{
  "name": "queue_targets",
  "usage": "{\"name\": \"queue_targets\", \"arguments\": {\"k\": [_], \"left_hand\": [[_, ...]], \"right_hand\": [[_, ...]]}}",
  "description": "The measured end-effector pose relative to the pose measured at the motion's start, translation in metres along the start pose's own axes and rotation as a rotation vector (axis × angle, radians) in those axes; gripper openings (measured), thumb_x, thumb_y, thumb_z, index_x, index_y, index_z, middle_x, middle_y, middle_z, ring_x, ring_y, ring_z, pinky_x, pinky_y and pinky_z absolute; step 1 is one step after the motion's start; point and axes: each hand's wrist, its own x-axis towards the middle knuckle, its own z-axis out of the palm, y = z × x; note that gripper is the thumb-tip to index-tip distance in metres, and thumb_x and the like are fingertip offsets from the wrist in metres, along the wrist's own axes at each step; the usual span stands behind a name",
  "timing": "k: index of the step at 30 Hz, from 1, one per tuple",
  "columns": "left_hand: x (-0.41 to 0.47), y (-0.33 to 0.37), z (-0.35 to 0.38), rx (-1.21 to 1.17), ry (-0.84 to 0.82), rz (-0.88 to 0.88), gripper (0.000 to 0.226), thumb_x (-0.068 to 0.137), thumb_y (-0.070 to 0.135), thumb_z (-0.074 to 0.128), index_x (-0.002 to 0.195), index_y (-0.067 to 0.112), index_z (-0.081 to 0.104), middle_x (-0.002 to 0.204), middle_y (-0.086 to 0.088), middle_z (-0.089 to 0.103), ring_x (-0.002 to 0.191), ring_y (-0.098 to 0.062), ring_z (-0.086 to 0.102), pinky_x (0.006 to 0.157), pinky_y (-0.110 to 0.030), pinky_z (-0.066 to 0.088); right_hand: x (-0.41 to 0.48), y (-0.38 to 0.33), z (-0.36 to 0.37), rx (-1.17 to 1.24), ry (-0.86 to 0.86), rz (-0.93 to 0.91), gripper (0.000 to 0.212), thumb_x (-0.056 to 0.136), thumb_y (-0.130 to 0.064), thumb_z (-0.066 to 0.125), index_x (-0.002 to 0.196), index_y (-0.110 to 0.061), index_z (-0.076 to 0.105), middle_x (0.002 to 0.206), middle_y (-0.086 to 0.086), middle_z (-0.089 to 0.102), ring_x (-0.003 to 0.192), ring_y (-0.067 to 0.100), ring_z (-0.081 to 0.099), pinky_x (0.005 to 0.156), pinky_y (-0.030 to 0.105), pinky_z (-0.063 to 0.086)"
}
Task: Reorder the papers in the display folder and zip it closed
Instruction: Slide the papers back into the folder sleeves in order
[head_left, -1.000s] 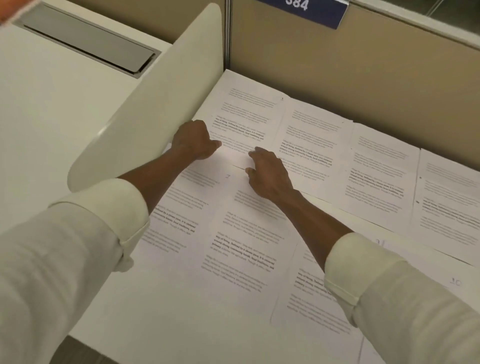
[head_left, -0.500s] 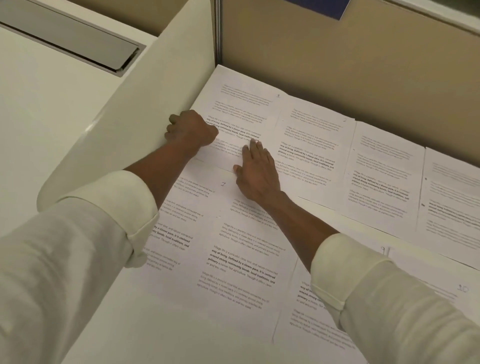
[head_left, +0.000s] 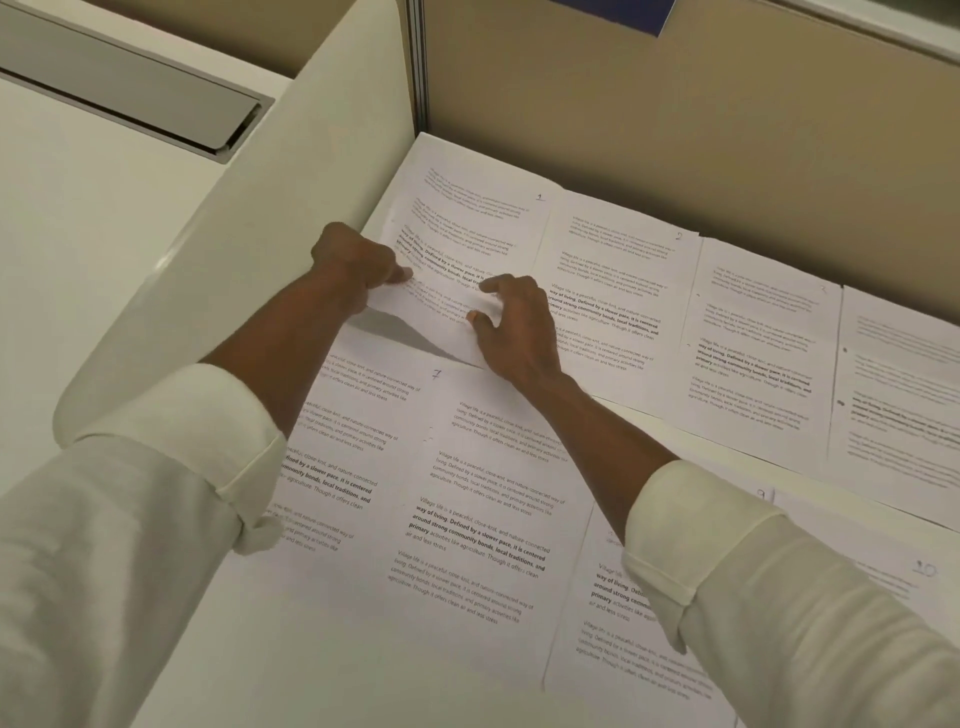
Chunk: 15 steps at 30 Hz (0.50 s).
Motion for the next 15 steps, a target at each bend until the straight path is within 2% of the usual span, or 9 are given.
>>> {"name": "queue_targets", "arguments": {"k": [3, 6, 9, 11, 13, 15], "left_hand": [[-0.01, -0.003, -0.011, -0.127, -0.028, 0.0, 0.055, 0.066, 0.014, 0.102, 0.109, 0.002, 0.071, 0.117, -0.012, 0.074, 0.107, -0.031, 0.071, 0.098, -0.049, 0.06], [-0.034, -0.006, -0.026, -0.239, -0.086, 0.046, 0.049, 0.068, 0.011, 0.1, 0.109, 0.004, 0.075, 0.108, -0.008, 0.079, 0.101, -0.027, 0.076, 0.098, -0.049, 0.061], [-0.062, -0.015, -0.042, -0.281, -0.122, 0.077, 0.047, 0.072, 0.013, 0.098, 0.114, 0.006, 0.077, 0.106, -0.007, 0.081, 0.1, -0.027, 0.078, 0.098, -0.048, 0.061], [-0.084, -0.026, -0.047, -0.367, -0.199, 0.097, 0.047, 0.073, 0.007, 0.095, 0.117, 0.005, 0.077, 0.107, -0.007, 0.082, 0.101, -0.027, 0.079, 0.093, -0.044, 0.063], [-0.107, -0.042, -0.047, -0.438, -0.28, 0.093, 0.049, 0.074, 0.001, 0.09, 0.12, 0.002, 0.076, 0.109, -0.01, 0.081, 0.101, -0.028, 0.079, 0.081, -0.038, 0.066], [-0.128, -0.061, -0.043, -0.444, -0.353, 0.077, 0.051, 0.072, 0.0, 0.089, 0.122, 0.001, 0.075, 0.111, -0.012, 0.081, 0.102, -0.028, 0.079, 0.08, -0.039, 0.066]], "right_hand": [[0.008, -0.001, -0.01, 0.131, 0.095, 0.137, 0.036, 0.092, -0.03, 0.077, 0.124, -0.021, 0.064, 0.121, 0.004, 0.062, 0.115, 0.021, 0.061, 0.099, 0.042, 0.052], [0.008, -0.005, -0.024, 0.337, 0.161, 0.298, 0.044, 0.088, -0.041, 0.081, 0.124, -0.022, 0.064, 0.115, -0.001, 0.067, 0.106, 0.014, 0.065, 0.096, 0.037, 0.054], [0.005, -0.01, -0.042, 0.617, 0.09, 0.529, 0.06, 0.079, -0.054, 0.086, 0.125, -0.023, 0.063, 0.115, -0.005, 0.07, 0.104, 0.013, 0.067, 0.093, 0.037, 0.056], [-0.001, -0.007, -0.052, 0.794, -0.061, 0.603, 0.058, 0.076, -0.042, 0.093, 0.122, -0.015, 0.069, 0.115, -0.002, 0.076, 0.105, 0.018, 0.073, 0.099, 0.045, 0.059], [-0.015, -0.003, -0.062, 0.891, -0.177, 0.61, 0.041, 0.078, -0.018, 0.093, 0.114, -0.008, 0.075, 0.107, 0.002, 0.081, 0.101, 0.022, 0.078, 0.1, 0.051, 0.059], [-0.034, 0.002, -0.072, 0.893, -0.182, 0.604, 0.04, 0.078, -0.005, 0.09, 0.115, -0.005, 0.075, 0.105, 0.004, 0.081, 0.098, 0.022, 0.078, 0.097, 0.049, 0.061]]}}
